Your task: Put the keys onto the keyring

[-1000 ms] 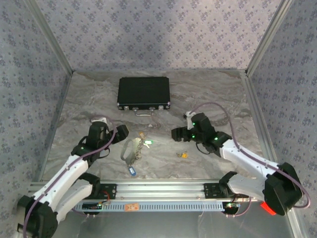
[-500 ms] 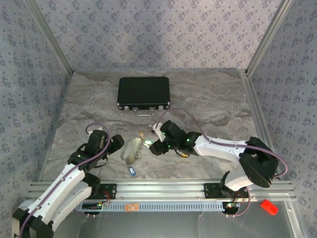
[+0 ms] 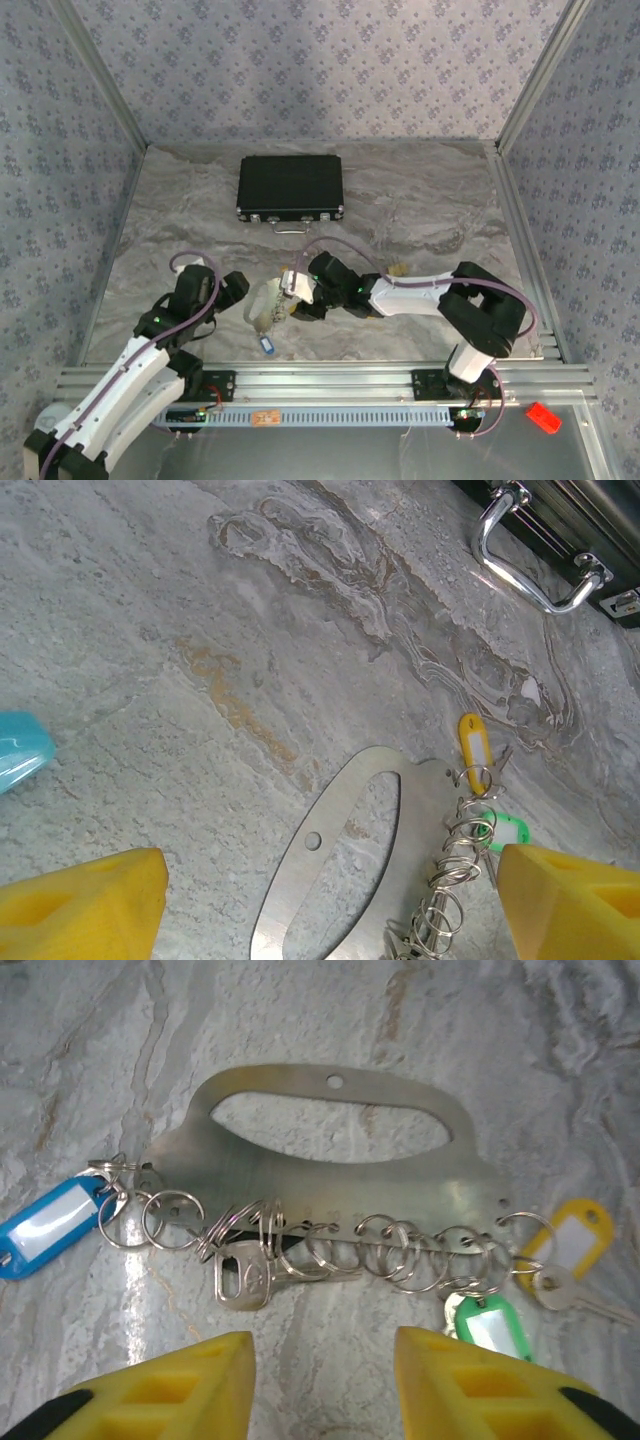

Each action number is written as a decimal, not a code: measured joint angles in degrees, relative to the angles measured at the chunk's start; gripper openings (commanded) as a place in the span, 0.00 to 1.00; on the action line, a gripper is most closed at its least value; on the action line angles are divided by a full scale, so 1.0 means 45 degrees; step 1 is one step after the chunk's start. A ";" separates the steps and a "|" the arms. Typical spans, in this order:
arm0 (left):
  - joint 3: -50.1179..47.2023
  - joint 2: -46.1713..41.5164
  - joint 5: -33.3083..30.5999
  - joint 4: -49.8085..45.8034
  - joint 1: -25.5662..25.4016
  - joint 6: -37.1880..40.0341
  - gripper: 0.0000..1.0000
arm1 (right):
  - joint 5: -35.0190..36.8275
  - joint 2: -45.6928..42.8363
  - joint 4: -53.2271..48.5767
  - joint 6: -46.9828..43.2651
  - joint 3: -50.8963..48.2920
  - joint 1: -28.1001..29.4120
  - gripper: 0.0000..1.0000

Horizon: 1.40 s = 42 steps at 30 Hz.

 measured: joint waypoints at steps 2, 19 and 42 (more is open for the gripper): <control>-0.0199 -0.0131 -0.0034 0.0010 0.0000 -0.0044 0.85 | -0.0117 0.0248 0.0185 -0.0355 0.0005 0.0087 0.35; -0.0466 -0.0398 -0.0083 0.0131 0.0000 -0.0194 0.84 | -0.0335 0.1749 0.1166 -0.0971 0.0801 0.0452 0.34; -0.0471 -0.0811 -0.0092 0.0131 0.0000 -0.0228 0.84 | -0.0340 0.2492 0.1540 -0.0763 0.1146 0.0617 0.01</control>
